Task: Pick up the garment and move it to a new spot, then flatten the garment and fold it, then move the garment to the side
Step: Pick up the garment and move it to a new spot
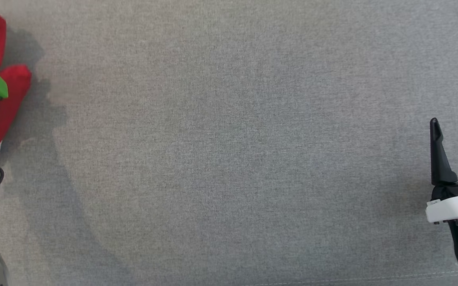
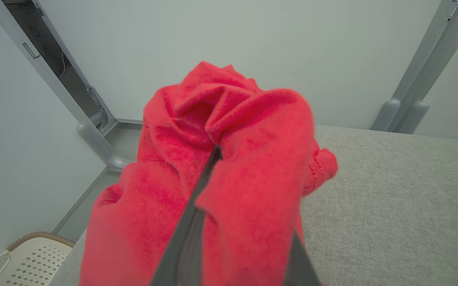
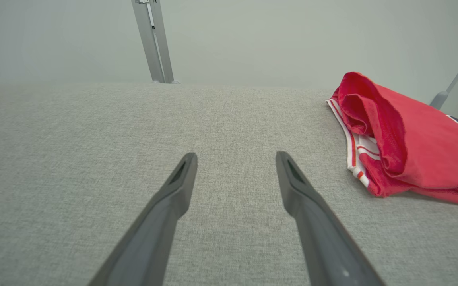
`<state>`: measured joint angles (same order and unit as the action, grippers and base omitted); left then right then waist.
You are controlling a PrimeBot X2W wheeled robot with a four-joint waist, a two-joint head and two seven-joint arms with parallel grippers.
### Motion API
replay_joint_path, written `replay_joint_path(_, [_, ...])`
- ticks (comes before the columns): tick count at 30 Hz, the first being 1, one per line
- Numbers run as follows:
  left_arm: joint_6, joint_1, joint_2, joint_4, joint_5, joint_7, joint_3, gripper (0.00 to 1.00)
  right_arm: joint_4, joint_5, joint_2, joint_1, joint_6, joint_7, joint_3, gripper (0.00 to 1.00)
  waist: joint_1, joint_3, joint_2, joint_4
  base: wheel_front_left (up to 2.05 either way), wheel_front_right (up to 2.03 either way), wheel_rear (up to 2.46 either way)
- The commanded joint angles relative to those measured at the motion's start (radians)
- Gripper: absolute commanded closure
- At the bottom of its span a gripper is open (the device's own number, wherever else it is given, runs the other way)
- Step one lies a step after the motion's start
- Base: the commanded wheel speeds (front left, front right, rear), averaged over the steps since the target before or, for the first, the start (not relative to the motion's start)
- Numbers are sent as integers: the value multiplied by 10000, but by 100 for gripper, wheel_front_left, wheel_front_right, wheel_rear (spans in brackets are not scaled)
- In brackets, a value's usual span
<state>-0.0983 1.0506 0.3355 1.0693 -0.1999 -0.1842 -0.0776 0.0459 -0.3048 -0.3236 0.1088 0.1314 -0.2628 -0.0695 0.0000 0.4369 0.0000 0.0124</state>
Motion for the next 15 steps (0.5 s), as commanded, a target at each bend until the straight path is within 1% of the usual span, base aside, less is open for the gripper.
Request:
replay_joint_path(1, [-71,201,18,-149,58,-126,90,100,95,-22,75,117,-15,-28,41,0,0,-481,0,-125,0,0,0])
replay_joint_path(8, [-222,750,-165,-1308,355,-295,834,100,540,-62,599,137,-15,-27,200,0,0,-1283,0,-549,0,0,0])
replay_joint_path(12, [-277,1066,-411,-2355,412,-39,1360,100,720,-40,909,84,-15,-27,182,0,0,-1584,0,-1001,0,0,0])
replay_joint_path(15, [-313,1227,-640,-3340,352,273,1775,100,845,18,1152,48,-15,-27,177,0,0,-1754,0,-1466,0,0,0])
